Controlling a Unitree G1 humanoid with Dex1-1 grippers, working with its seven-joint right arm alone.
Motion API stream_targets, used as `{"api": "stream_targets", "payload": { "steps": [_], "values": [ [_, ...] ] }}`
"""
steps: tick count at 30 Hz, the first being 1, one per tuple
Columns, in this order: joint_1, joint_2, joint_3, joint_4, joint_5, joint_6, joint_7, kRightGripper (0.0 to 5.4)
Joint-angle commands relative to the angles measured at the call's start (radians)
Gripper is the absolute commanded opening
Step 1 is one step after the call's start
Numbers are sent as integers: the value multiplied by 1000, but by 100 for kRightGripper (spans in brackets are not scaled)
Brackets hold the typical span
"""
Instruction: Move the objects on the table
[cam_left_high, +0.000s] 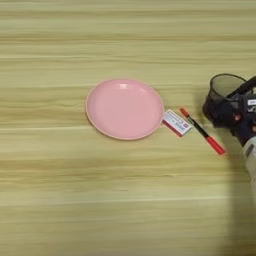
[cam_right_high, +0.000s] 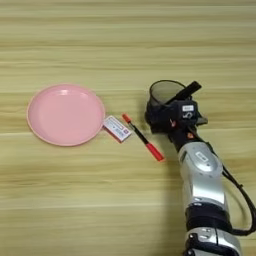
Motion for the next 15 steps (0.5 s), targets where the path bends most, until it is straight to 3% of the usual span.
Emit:
{"api": "stream_targets", "payload": {
  "steps": [1, 9, 10, 15],
  "values": [
    [-66, -57, -5, 13, -17, -32, -27, 470],
    [-81, -60, 11, 58, -28, -48, -31, 469],
    [-80, -60, 14, 58, -29, -48, -31, 498],
    [-75, -61, 21, 61, -32, -42, -29, 538]
  ]
}}
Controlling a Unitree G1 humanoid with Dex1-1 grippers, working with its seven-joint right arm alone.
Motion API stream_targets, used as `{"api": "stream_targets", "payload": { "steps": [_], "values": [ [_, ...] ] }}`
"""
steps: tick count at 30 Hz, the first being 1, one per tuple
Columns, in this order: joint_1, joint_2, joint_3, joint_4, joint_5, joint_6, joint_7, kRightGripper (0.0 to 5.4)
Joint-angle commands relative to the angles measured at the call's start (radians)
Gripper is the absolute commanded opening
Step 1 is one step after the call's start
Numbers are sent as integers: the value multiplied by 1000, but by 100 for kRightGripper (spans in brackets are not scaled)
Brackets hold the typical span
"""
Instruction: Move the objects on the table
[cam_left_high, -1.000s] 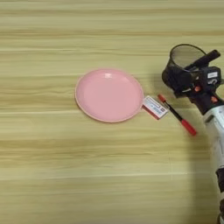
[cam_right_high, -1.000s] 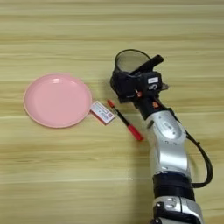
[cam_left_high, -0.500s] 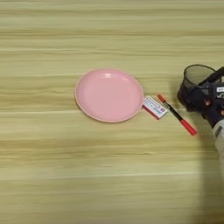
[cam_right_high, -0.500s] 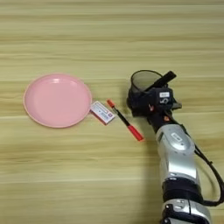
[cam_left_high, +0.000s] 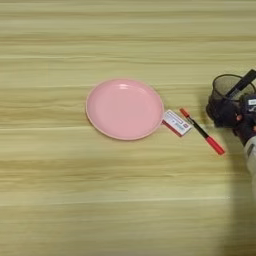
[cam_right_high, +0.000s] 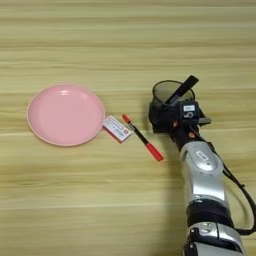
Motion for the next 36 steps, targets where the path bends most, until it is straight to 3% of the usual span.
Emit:
{"api": "stream_targets", "payload": {
  "steps": [1, 30, 36],
  "values": [
    [-51, -43, 2, -35, -6, -4, -10, 538],
    [143, -32, -30, -272, 65, 133, 39, 538],
    [189, -31, -14, -346, 85, 147, 97, 538]
  ]
}}
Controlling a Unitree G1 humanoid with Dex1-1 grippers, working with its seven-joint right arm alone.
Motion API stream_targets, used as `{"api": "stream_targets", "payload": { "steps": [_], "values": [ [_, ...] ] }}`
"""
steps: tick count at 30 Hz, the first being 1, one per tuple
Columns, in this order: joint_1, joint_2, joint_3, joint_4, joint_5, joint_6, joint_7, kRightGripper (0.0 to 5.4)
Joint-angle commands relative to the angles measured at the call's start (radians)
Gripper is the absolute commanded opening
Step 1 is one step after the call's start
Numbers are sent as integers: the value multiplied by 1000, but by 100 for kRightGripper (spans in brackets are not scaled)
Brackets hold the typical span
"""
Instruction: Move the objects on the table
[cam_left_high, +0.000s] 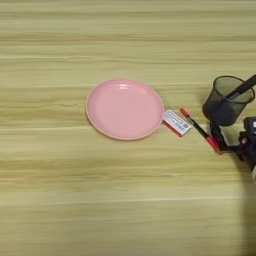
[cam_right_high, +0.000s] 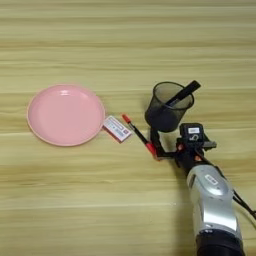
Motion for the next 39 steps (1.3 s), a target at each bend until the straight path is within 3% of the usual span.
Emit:
{"api": "stream_targets", "payload": {
  "steps": [1, 10, 16, 30, 39],
  "values": [
    [-13, -33, -1, -106, 31, -5, 38, 538],
    [23, -20, -2, -232, 101, 64, 103, 538],
    [65, -11, 39, -324, 124, 123, 155, 538],
    [124, -19, 94, -419, 96, 199, 193, 538],
    [127, -5, 141, -504, 101, 181, 226, 538]
  ]
}}
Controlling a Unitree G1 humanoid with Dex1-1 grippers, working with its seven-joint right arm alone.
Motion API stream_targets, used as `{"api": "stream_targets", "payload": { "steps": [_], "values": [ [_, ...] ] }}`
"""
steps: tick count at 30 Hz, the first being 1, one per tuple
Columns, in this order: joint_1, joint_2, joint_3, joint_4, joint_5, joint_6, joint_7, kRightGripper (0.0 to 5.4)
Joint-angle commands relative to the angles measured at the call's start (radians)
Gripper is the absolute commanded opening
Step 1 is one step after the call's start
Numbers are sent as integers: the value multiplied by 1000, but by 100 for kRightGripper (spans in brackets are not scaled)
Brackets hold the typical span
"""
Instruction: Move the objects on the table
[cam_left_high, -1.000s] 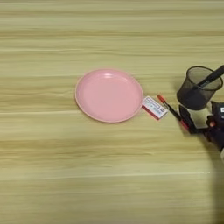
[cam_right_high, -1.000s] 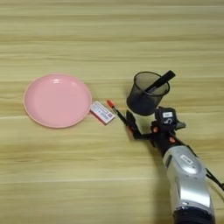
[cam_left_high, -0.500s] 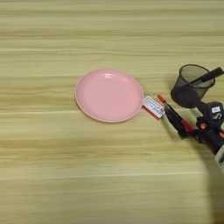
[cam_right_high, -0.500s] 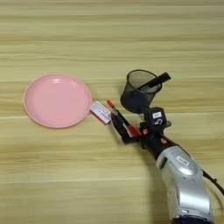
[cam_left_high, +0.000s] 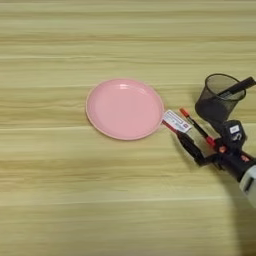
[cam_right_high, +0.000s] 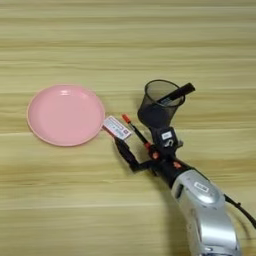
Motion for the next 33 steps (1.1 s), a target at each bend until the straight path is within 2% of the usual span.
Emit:
{"api": "stream_targets", "payload": {
  "steps": [1, 6, 15, 20, 28, 30, 33],
  "values": [
    [-40, -19, 1, -80, 1, -37, -2, 538],
    [-71, -12, 28, -118, -10, -57, -2, 538],
    [-181, 3, 94, -113, -57, -80, 2, 538],
    [-259, 48, 106, -59, -57, -88, -23, 538],
    [-354, 69, 175, 40, -140, -126, -30, 538],
    [-375, 73, 187, 50, -141, -121, -23, 538],
    [-408, 90, 191, 50, -96, -68, 3, 538]
  ]
}}
